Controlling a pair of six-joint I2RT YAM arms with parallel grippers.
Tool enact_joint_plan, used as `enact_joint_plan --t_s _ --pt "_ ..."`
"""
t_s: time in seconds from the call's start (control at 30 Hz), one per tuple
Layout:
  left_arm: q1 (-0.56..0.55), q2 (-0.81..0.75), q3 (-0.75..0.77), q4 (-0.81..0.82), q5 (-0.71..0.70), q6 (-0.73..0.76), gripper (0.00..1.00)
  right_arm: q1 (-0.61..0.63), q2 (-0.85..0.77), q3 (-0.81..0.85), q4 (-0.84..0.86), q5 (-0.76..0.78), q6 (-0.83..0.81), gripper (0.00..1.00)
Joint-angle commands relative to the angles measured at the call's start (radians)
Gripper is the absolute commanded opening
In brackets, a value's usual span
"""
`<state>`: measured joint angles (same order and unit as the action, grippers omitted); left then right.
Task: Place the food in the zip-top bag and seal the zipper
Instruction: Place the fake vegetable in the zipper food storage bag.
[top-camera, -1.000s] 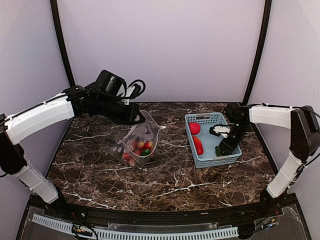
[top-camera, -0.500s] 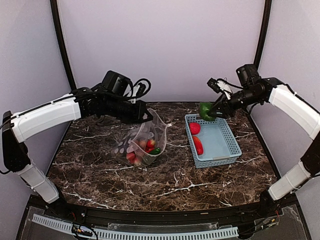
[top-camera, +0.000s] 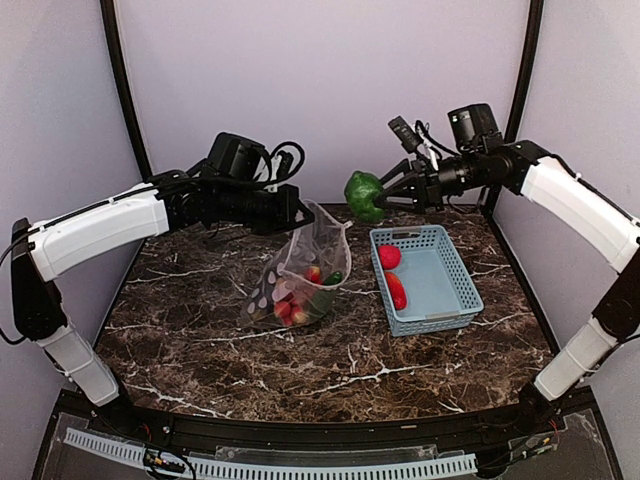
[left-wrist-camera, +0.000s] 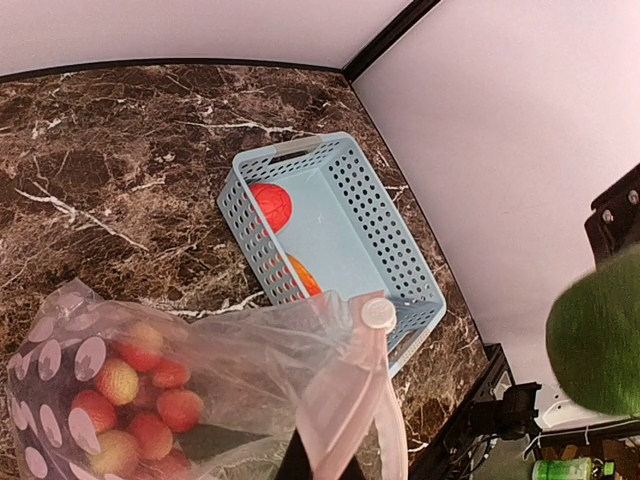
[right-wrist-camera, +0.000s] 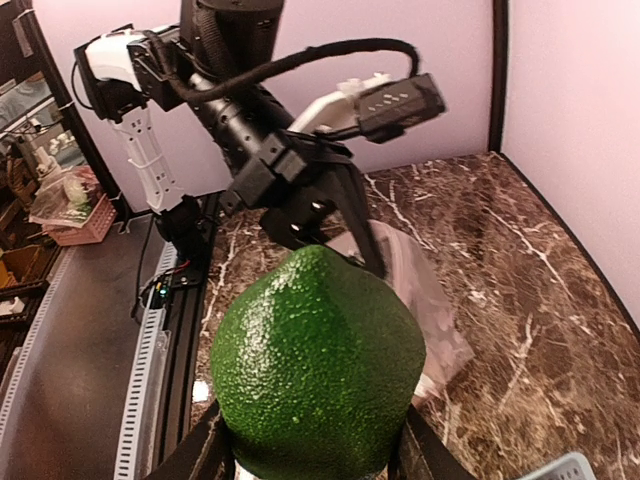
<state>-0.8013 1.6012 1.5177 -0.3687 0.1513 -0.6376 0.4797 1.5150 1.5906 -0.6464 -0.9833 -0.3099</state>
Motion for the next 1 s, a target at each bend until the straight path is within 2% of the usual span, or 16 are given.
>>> enact_joint_plan --t_s 0.0,0.37,0.57,0.67,0.83,0.97 --pt "-0.004 0.011 0.017 0.071 -0.016 -0.026 0.01 0.081 0.084 0.039 0.043 -0.037 0.024 0.42" --pt "-0.005 0.003 0.001 0.095 -0.012 -0.039 0.01 0.153 0.198 0.049 0.055 -0.032 0.005 0.43" --pt "-0.005 -0.015 -0.029 0.111 -0.019 -0.047 0.01 0.193 0.234 0.05 0.057 0.098 -0.024 0.44" --pt "-0.005 -0.018 -0.032 0.111 -0.02 -0.047 0.01 0.21 0.249 0.049 0.062 0.168 -0.024 0.48" --pt "-0.005 -0.03 -0.042 0.111 -0.023 -0.047 0.01 0.217 0.24 0.05 0.067 0.226 -0.01 0.62" --pt "-0.004 -0.041 -0.06 0.114 -0.03 -0.047 0.01 0.217 0.208 0.071 0.055 0.245 -0.006 0.65"
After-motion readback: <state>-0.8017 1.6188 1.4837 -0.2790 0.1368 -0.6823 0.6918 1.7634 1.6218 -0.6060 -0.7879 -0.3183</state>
